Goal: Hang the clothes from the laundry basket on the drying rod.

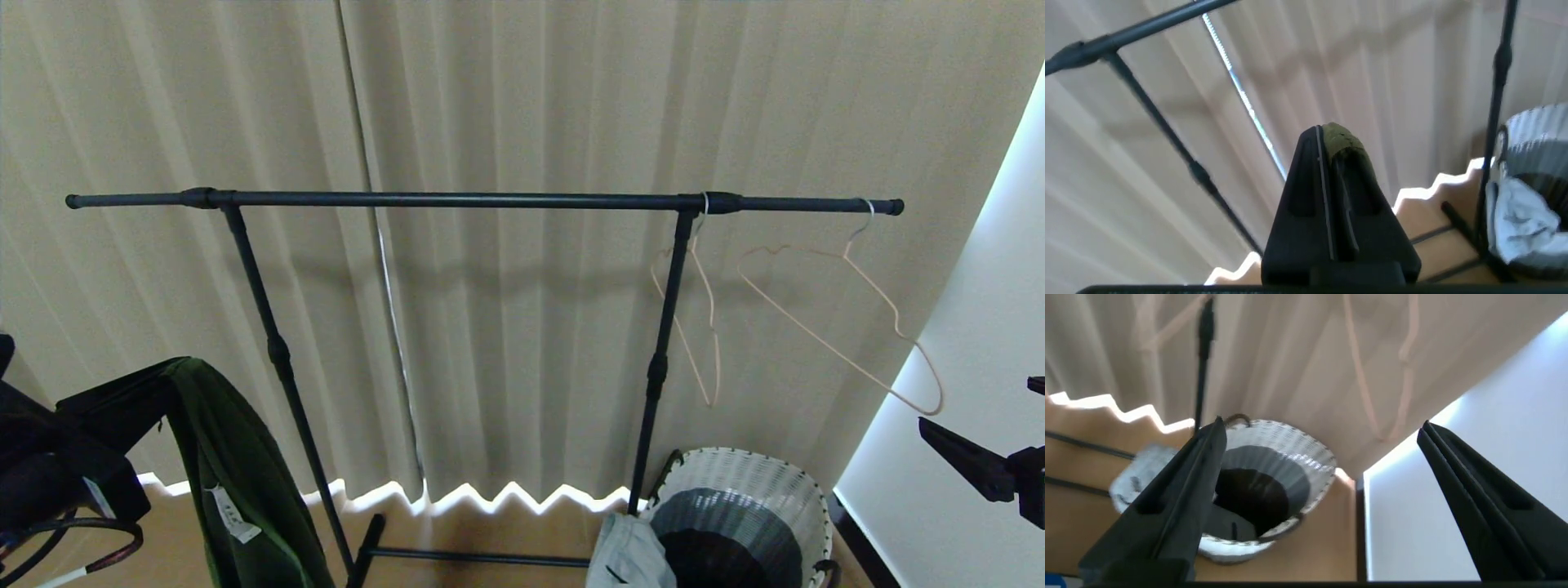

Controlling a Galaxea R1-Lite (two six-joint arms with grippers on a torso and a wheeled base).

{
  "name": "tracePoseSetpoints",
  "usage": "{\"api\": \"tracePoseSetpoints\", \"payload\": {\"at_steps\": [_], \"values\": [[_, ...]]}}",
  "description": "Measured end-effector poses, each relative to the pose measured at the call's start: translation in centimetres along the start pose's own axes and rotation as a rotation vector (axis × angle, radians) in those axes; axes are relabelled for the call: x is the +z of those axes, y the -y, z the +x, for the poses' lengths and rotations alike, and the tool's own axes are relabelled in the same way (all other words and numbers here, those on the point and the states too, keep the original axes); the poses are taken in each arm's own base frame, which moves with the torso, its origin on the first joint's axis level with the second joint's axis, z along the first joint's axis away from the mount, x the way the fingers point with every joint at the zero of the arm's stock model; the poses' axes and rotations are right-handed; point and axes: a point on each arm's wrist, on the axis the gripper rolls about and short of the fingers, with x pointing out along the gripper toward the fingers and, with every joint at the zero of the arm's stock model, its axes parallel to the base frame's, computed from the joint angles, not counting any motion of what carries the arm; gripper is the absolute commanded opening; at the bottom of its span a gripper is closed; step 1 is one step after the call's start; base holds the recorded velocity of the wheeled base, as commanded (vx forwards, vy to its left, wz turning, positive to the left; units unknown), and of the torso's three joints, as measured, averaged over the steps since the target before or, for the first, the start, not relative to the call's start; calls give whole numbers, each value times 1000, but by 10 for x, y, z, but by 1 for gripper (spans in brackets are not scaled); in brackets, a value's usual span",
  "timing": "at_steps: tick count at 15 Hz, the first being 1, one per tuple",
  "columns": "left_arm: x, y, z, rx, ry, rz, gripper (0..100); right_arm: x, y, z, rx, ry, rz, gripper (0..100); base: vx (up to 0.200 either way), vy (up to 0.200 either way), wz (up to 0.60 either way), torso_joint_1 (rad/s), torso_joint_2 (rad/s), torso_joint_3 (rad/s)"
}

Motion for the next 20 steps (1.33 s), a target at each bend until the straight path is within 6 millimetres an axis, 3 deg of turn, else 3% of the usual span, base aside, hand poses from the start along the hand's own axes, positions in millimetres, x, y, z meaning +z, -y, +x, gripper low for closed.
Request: {"api": "tracePoseSetpoints", "payload": {"at_steps": [5,20], "values": [[0,0,0,-1,-2,0,0,2,1,0,-1,6,0,100,0,-200,0,3,2,1],[-4,1,1,-2,-19,-3,0,3,2,-3,-16,17,2,100,13,0,0,0,0,0]]}}
